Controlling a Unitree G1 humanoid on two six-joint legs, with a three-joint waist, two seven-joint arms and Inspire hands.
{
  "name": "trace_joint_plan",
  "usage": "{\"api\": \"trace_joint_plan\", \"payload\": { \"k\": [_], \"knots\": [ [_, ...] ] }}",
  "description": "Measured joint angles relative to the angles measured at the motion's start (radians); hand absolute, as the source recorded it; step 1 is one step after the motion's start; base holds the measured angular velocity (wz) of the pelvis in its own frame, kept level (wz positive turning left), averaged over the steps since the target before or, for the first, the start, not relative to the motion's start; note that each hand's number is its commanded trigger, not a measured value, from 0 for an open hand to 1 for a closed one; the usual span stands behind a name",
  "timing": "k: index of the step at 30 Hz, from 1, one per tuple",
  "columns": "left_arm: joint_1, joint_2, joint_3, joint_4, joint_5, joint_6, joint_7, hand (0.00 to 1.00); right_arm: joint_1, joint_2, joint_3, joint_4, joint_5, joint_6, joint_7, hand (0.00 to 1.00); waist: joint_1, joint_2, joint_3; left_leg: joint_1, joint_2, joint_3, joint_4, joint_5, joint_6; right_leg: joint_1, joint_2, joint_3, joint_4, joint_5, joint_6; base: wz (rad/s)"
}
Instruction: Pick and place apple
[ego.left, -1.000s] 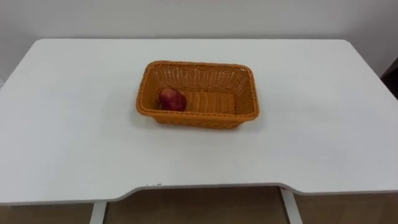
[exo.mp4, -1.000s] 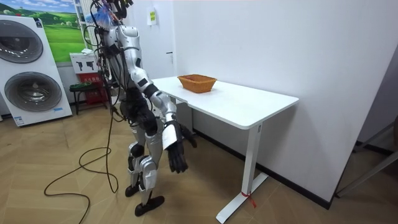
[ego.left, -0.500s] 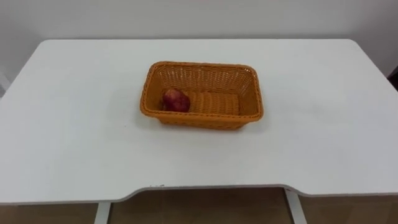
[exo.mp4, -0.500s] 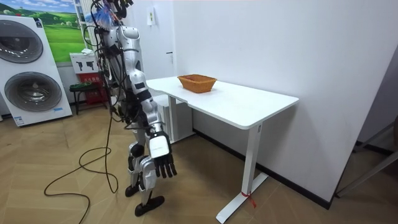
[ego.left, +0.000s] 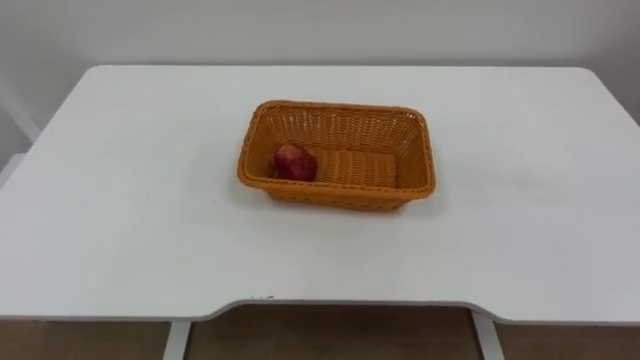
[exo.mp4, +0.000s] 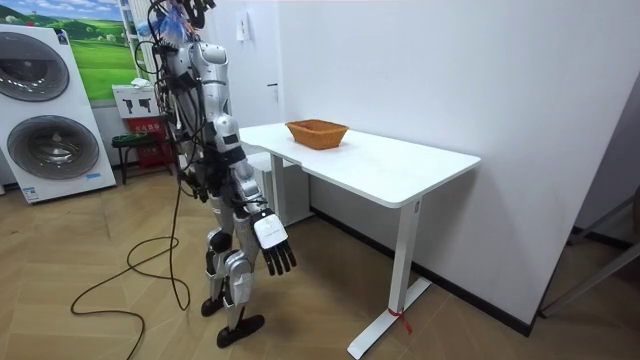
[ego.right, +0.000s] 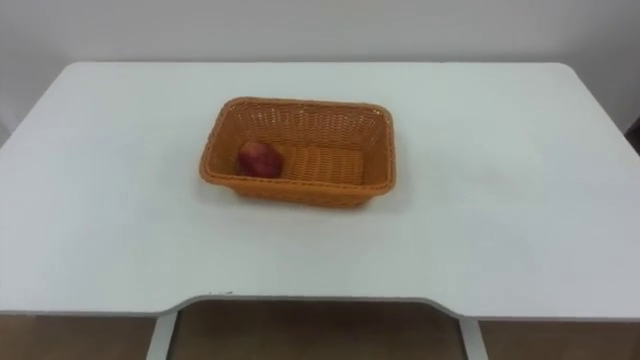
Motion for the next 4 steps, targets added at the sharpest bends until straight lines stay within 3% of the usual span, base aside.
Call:
{"api": "trace_joint_plan", "payload": {
  "k": [4],
  "knots": [
    [-0.002,-0.002,-0.023,0.0,0.003,0.009,-0.009,0.0,-0.011,0.003,0.033,0.005,-0.025,0.017,0.045,0.0,0.002,0.007,0.0039,0.0,0.0,-0.002,0.001,0.0,0.0,0.005,0.0,-0.001,0.001,0.0,0.0,0.0]
  ]
}}
